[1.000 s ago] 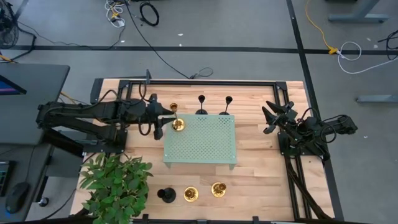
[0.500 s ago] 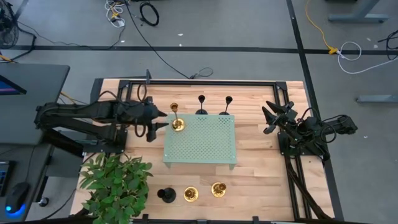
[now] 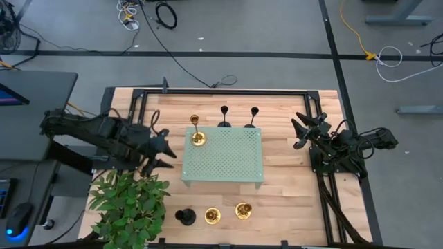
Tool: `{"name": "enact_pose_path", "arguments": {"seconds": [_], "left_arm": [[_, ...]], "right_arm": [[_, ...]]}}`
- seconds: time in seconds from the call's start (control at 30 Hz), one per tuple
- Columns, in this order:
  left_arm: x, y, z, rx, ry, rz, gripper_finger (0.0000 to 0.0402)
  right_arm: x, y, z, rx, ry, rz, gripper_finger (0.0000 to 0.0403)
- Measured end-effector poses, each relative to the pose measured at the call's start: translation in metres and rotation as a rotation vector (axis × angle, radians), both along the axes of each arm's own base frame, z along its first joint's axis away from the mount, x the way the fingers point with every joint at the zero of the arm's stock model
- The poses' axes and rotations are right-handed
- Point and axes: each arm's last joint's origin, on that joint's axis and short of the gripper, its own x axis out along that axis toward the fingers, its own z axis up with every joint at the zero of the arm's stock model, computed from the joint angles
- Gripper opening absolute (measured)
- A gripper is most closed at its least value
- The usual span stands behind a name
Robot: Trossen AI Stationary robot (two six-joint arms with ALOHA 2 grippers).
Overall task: Pick & Place candle stick holders
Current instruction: Put the bottom left black candle holder on the shelf
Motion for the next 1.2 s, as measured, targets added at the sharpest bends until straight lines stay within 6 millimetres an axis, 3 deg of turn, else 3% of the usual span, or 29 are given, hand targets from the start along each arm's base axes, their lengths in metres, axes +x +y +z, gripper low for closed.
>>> {"name": "enact_pose_path", "arguments": {"seconds": [0.53,0.67,0.93,1.2], "left_arm": [[-0.011,-0.058,-0.006,0.179,-0.059,-0.06,0.0181],[-0.01,-0.058,-0.006,0.283,-0.095,0.011,0.0181],[-0.009,-0.058,-0.009,0.281,-0.093,0.027,0.0181],[-0.012,-0.056,-0.049,0.325,-0.045,0.083,0.0181]], "right_arm": [[0.0,0.0,0.0,0.0,-0.001,0.001,0.0162],[0.0,0.0,0.0,0.0,-0.001,0.001,0.0162],[0.0,0.0,0.0,0.007,-0.014,0.022,0.0162],[0.0,0.0,0.0,0.007,-0.014,0.022,0.0162]]}}
